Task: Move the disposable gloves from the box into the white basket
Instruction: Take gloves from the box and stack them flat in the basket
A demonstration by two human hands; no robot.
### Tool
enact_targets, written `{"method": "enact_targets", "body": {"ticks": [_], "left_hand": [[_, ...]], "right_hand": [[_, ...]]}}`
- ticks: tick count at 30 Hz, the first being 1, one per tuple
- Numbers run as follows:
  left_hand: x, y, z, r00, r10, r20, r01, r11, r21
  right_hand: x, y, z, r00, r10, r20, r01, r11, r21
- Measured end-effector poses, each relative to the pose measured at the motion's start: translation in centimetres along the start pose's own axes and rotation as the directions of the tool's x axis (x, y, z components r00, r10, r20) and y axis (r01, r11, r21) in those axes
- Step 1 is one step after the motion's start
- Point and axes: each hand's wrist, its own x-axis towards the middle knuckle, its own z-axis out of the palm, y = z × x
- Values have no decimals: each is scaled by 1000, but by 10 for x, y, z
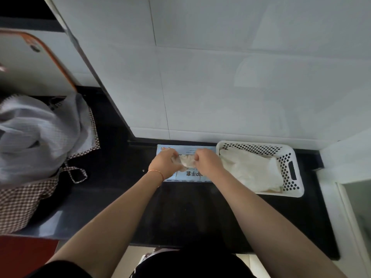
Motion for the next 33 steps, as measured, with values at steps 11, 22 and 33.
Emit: {"method": "enact_targets", "body": {"ticks": [11, 22, 33], "left_hand": [[5, -11, 13, 991, 128, 30, -131, 976, 173], [1, -10, 13, 986, 151, -71, -92, 847, 524], [1, -16, 6, 983, 172, -57, -125, 875, 468]], "right_hand": [[0, -5, -14, 994, 25, -104, 11, 946, 324], [7, -25, -22, 997, 78, -27, -63, 927, 369], [12, 1, -37, 945, 293, -145, -161, 804, 573]]}}
